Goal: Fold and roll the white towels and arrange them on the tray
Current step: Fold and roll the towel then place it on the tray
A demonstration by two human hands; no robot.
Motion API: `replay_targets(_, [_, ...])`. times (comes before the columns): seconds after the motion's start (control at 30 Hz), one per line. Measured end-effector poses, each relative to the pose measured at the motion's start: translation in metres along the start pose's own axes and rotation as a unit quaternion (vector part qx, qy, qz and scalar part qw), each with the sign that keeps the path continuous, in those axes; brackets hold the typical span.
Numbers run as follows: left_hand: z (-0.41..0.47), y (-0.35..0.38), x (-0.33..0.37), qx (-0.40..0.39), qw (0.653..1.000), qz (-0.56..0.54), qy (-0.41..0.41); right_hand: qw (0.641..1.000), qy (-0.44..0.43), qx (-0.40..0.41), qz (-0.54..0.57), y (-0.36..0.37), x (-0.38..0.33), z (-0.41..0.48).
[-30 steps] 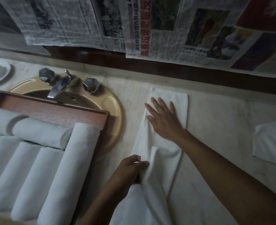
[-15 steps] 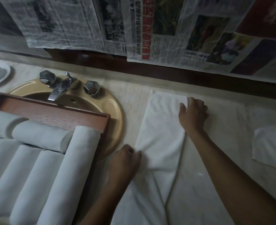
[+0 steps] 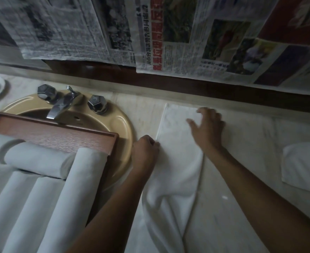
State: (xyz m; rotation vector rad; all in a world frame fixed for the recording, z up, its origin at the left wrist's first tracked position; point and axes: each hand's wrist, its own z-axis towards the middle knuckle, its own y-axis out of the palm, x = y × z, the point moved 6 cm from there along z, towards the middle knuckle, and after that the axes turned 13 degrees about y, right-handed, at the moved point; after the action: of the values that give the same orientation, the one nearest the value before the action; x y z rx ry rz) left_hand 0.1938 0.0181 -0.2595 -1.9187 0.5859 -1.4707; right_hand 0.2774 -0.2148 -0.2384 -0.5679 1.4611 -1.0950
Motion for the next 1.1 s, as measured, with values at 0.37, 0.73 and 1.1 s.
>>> replay_targets(0.37, [-0.113, -0.020, -0.036, -0.012, 0.999, -0.033, -0.001, 0.931, -0.261, -0.193, -0.169, 0.069, -0.033, -0.050])
replay_targets(0.73, [-0.158, -0.033, -0.061, -0.003, 0.981, -0.145, -0.125, 0.946, -0.247, -0.152, -0.146, 0.063, -0.039, -0.048])
replay_targets(1.1, [-0.159, -0.022, -0.051, -0.111, 0.993, 0.013, -0.025, 0.925, -0.291, -0.198, -0.144, 0.063, -0.029, -0.123])
